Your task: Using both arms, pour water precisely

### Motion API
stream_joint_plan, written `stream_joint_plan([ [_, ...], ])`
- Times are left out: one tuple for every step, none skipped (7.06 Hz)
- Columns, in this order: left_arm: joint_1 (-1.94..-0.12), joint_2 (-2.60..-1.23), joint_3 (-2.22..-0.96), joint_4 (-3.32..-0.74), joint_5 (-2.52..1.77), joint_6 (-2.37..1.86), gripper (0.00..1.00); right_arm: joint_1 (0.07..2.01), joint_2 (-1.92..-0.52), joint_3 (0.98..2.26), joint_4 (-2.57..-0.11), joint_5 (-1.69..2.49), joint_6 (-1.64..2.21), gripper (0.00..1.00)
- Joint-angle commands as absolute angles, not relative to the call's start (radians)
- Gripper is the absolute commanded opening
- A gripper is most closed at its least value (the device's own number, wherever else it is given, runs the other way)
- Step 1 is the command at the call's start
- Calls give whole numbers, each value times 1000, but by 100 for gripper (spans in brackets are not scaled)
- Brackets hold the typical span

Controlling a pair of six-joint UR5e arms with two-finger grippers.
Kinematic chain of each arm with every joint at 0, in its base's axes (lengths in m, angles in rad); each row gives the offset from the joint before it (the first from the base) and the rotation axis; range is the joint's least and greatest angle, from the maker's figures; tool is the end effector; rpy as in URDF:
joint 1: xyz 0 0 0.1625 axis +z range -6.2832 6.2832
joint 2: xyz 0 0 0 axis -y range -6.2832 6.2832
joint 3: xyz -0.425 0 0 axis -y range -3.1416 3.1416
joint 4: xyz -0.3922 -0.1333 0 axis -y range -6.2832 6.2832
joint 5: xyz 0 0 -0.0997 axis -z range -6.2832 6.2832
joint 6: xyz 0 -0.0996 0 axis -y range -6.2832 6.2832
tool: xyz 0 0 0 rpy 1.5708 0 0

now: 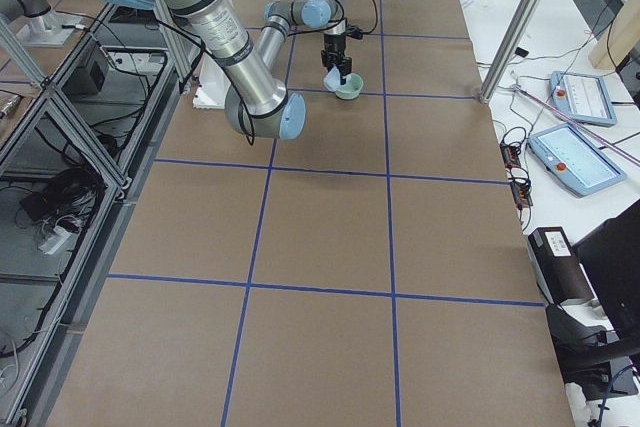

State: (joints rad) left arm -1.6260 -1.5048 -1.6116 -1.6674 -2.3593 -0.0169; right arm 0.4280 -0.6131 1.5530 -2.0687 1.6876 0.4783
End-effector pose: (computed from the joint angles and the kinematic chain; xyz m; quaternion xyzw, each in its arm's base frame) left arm -0.0884 -0.4643 0.6594 0.0403 0.3832 -0.0196 0.9226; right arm -0.5967 -0.4060 0.1371 0.1095 -0.1978 -0.3298 0.9166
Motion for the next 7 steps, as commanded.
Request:
stream_joint_plan([
  [-1626,-1506,-1611,-1666,-2359,-17,100,429,-536,1487,-2162,1690,474,0],
  [-1626,-1506,-1611,-1666,-2359,-17,100,431,-485,1465,-2262,1690,454,0],
  [-1626,-1506,-1612,-1666,-2359,-17,100,431,-450,1448,-2325,1690,450,0],
  [-1626,-1505,-1612,-1666,-2359,-17,100,434,-389,1371,-2359,1689,440,0],
  [-1626,-1505,-1612,-1666,-2359,-17,100,439,-320,1286,-2399,1687,430,0],
  [-1626,-1505,-1612,-1666,-2359,-17,100,439,-304,1281,-2442,1684,414,0],
  [-1626,-1505,-1611,-1664,-2359,-17,100,439,-305,1267,-2451,1677,413,0],
])
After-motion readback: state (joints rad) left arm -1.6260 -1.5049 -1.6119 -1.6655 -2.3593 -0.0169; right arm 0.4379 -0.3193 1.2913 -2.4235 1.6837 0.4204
